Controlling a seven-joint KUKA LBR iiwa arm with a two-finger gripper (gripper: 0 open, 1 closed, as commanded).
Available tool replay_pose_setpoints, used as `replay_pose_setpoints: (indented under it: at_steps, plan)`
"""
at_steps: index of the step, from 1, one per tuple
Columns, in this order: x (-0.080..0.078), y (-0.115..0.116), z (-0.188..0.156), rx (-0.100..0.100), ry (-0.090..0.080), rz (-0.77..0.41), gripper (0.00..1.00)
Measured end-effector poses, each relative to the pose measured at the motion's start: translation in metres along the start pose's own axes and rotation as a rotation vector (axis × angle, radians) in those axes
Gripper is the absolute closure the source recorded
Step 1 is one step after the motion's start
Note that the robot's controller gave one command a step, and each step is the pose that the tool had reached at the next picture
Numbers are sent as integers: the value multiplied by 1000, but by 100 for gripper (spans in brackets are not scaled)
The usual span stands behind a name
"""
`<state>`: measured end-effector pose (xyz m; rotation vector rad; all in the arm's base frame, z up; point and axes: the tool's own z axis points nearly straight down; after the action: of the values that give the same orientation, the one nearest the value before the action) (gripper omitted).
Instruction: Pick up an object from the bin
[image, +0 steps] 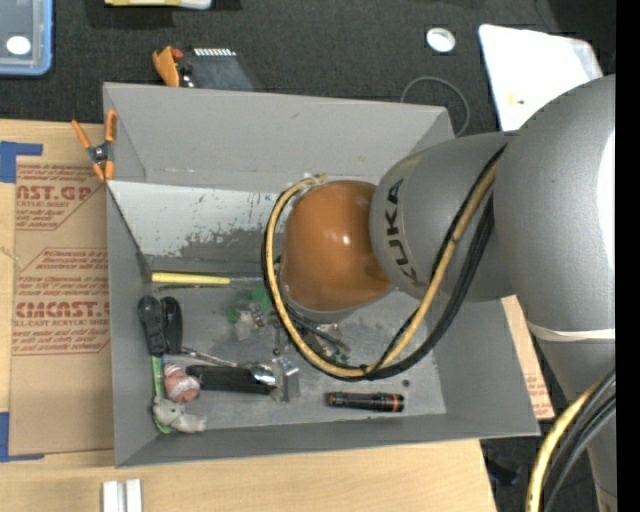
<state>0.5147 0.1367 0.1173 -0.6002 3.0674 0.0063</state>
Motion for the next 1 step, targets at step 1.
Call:
replay_pose_setpoints:
  at_steps: [1]
  plan:
    - [9,19,48,-2,9,59,0]
